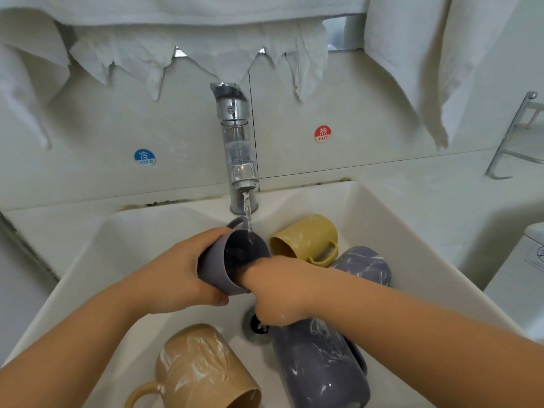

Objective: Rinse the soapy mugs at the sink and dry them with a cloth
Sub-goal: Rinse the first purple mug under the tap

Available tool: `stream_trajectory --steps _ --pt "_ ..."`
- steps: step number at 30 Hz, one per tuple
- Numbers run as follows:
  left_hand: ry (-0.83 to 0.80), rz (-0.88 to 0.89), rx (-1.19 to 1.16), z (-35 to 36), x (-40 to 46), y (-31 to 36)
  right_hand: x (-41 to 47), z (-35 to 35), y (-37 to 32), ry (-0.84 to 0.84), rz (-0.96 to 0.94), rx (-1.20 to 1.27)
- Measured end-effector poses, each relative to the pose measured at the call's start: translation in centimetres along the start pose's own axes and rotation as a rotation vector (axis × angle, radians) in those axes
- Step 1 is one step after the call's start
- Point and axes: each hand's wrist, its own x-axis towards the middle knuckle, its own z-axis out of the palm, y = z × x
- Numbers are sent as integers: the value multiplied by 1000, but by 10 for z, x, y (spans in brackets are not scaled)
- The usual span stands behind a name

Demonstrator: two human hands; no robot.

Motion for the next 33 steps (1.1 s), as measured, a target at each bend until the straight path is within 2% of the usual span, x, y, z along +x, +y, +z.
stream_trajectory --steps 2,4,8,10,16,20,22,25,29,33 --pt "10 -4 -4 1 -1 -1 -2 -4 0 -53 13 143" --pt "6 1 -5 4 0 -1 -3 -5 0 -32 15 191" --pt "5 19 -26 7 4 -1 4 7 10 99 -10 -212" --pt "37 40 10 7 4 -1 7 8 9 114 -7 -243" --pt "209 100 88 13 2 0 2 -10 -9 -37 111 442" --pt "290 188 124 24 4 11 5 -12 -16 14 173 886" --pt "300 199 165 27 4 11 5 -10 -18 49 171 987" --pt "302 189 193 26 4 7 1 -6 -11 43 119 814" --pt "268 143 203 17 4 1 -5 -1 1 38 67 314" --pt "172 75 133 8 4 -4 1 6 14 162 -22 -209"
